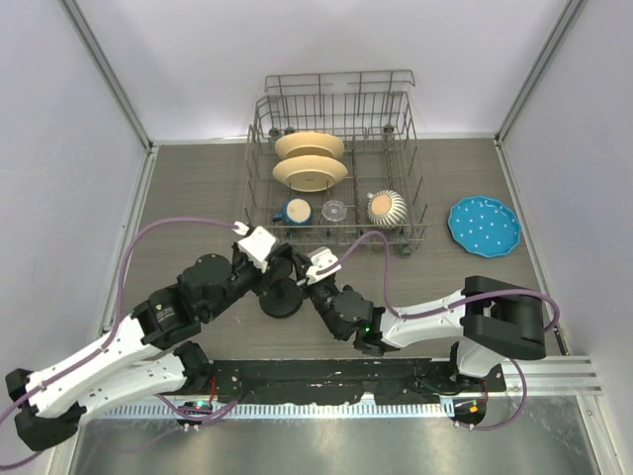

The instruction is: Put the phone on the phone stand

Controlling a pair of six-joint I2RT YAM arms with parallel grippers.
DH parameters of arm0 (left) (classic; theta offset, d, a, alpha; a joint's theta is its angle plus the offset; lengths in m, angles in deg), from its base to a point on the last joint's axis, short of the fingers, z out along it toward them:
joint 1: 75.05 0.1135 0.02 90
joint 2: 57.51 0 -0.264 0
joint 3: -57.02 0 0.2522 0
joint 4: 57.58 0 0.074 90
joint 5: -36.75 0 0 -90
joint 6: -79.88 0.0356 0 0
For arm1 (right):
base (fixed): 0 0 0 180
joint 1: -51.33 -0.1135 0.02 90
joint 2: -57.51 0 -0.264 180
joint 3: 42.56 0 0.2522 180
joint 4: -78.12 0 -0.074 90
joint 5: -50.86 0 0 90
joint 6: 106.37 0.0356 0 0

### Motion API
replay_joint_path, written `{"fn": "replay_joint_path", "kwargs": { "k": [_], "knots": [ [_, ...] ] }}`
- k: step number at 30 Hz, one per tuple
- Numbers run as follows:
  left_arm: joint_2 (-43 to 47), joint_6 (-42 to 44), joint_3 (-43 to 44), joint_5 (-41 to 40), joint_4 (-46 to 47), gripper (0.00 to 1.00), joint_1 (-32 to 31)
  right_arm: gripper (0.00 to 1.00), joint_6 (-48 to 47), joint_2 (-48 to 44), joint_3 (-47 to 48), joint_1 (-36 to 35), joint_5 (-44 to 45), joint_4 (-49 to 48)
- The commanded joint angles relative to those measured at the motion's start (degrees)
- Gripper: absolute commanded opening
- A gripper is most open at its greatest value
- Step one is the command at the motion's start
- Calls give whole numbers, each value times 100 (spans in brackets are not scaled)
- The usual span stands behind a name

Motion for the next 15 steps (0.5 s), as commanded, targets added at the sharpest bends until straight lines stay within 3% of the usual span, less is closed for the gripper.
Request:
{"fn": "replay_joint_path", "kwargs": {
  "k": [1,7,15],
  "knots": [
    [-434,168,69,-4097,78,0,-272,1,-700,-1,437,-558,1151,-922],
    [-953,-349,-37,-5145,386,0,-1029,1,-1624,307,824,-1199,1705,-1396],
    [-1156,-1377,-169,-5207,149,0,-1328,1,-1765,316,798,-1490,1934,-1502]
  ]
}}
